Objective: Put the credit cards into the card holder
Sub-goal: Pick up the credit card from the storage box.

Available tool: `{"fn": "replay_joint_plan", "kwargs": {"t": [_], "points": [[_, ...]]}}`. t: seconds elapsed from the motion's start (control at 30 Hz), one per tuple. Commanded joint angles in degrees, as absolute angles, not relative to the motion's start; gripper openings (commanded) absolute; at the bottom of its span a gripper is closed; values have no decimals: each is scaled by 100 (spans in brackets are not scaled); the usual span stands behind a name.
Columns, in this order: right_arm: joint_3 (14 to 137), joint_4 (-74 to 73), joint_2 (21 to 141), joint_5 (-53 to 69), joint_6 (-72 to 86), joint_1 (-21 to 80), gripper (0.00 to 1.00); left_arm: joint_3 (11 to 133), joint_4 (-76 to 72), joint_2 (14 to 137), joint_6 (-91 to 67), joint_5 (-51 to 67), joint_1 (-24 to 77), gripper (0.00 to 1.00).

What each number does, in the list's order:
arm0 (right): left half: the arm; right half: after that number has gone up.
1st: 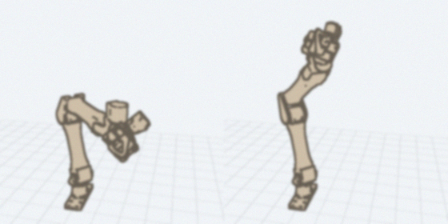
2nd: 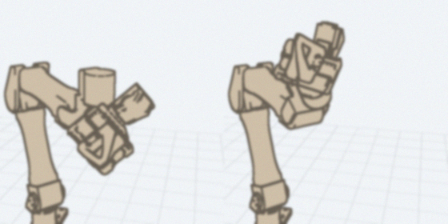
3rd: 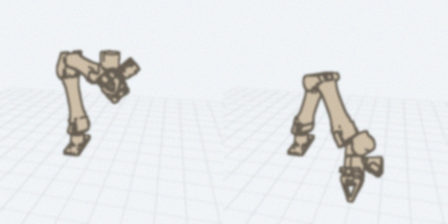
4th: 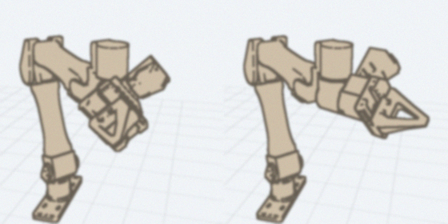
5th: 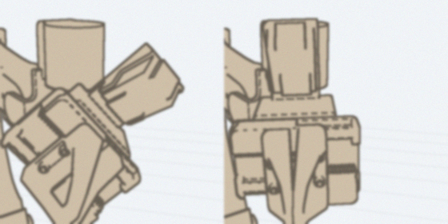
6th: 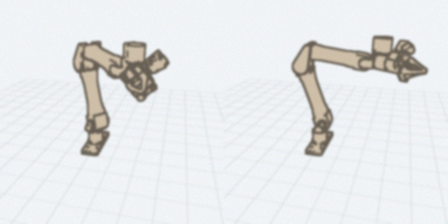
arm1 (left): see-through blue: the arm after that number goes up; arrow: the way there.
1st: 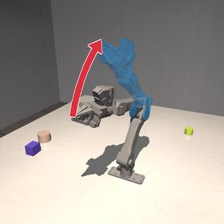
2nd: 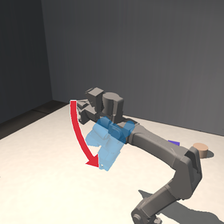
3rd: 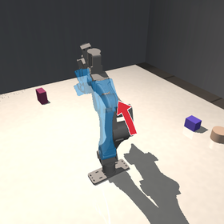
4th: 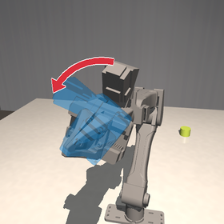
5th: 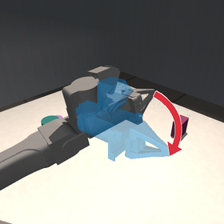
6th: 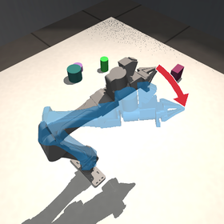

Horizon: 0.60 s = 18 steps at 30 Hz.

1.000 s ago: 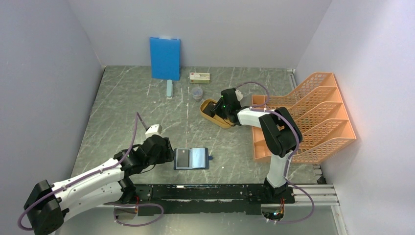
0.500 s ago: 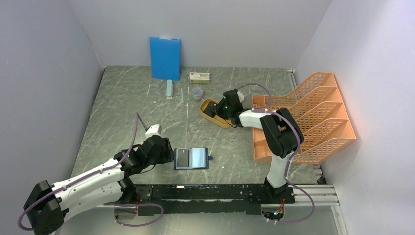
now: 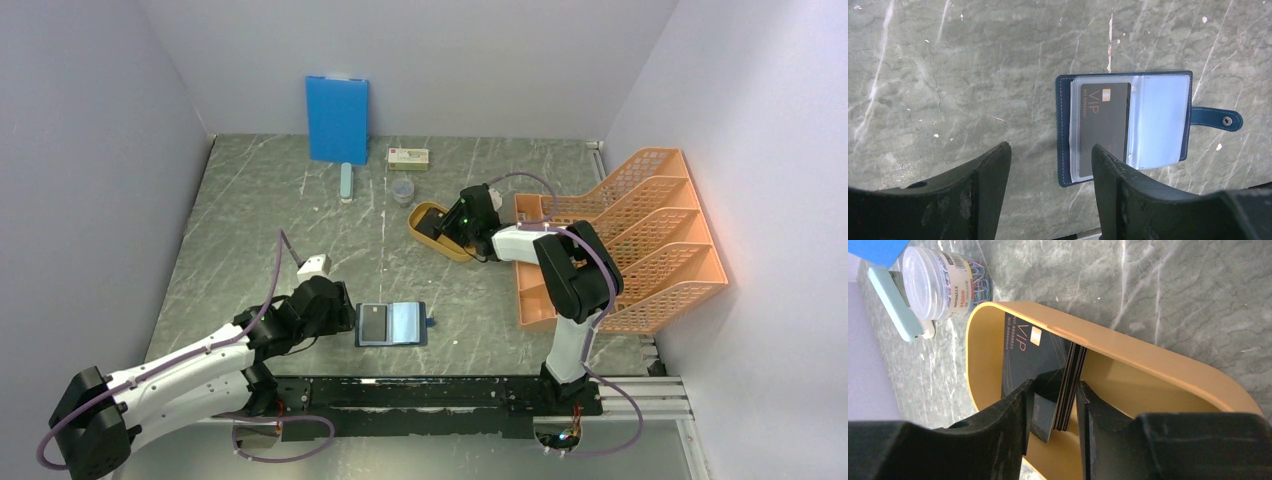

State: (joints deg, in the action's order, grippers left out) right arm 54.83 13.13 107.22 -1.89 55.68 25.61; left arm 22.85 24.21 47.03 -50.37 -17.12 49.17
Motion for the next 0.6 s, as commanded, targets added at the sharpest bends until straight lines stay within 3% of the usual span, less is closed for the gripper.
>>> {"fn": "replay_joint_plan", "kwargs": {"t": [0.0,0.57], "points": [[5370,1213,10678,-177,5520,2483,36,2226,2255,4707,-5080,-1670,4902,65],[5071,1432,10475,-126,5570,2427,20,2203,2200,4764,-5080,-1644,4904,64]]}}
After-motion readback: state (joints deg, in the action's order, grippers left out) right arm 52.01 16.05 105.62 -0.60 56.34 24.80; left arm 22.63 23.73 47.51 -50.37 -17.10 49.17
